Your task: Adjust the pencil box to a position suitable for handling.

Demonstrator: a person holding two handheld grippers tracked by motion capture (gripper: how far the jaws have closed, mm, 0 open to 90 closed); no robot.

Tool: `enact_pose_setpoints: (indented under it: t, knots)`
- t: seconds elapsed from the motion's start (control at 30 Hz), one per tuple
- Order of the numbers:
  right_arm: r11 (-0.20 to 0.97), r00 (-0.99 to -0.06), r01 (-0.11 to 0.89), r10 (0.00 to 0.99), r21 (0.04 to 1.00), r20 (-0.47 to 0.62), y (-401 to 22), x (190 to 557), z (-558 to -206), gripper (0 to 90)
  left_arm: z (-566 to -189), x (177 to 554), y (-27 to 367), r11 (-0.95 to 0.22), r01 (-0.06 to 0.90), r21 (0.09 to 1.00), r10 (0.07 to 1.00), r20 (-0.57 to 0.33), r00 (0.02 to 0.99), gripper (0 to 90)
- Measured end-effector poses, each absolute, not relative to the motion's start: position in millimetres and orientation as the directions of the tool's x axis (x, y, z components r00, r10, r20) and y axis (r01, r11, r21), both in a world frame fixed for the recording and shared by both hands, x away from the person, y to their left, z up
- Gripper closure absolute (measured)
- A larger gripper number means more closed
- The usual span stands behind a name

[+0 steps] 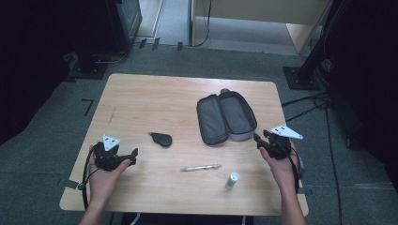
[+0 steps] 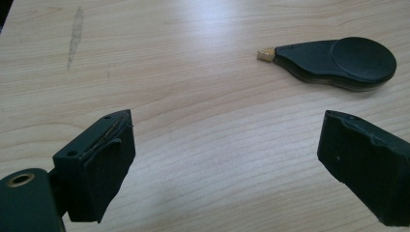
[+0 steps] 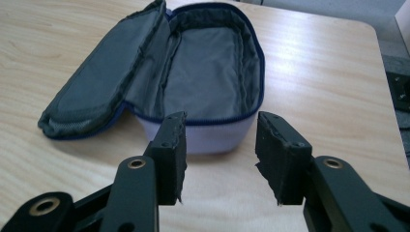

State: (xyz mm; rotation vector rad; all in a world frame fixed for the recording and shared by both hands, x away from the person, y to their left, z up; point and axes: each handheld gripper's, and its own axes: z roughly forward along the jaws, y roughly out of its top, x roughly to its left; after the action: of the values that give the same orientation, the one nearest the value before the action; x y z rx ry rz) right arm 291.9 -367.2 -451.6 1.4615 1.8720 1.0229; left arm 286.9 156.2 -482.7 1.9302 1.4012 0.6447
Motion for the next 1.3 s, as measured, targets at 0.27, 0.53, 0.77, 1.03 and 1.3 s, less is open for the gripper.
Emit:
enact_pose_setpoints:
  t: [0.27, 0.53, 0.77, 1.03, 1.3]
  knots:
    - [0.117, -0.263, 0.562, 0.964, 0.819, 0.042, -357.8, 319.2, -453.4, 59.8, -481.8, 291.8, 148.4, -0.222, 0.627, 0.746, 0.945, 0.006, 0.327, 6.7]
    - [0.218, -0.442, 0.536, 0.895, 0.816, 0.051, -331.4, 323.5, -457.2, 61.0, -483.1, 294.8, 142.5, -0.224, 0.629, 0.744, 0.94, -0.004, 0.341, 6.7]
    - [0.373, -0.546, 0.523, 0.837, 0.767, -0.035, -324.1, 335.2, -474.3, 54.0, -483.7, 296.3, 138.8, -0.242, 0.63, 0.738, 0.933, -0.002, 0.36, 6.7]
    - [0.477, -0.583, 0.511, 0.804, 0.715, -0.12, -323.9, 349.6, -486.6, 50.0, -487.2, 297.0, 136.6, -0.252, 0.636, 0.73, 0.929, -0.002, 0.37, 7.4]
    - [0.532, -0.586, 0.507, 0.79, 0.679, -0.18, -311.2, 350.1, -487.2, 77.1, -489.4, 294.6, 133.8, -0.263, 0.637, 0.724, 0.923, -0.003, 0.384, 7.4]
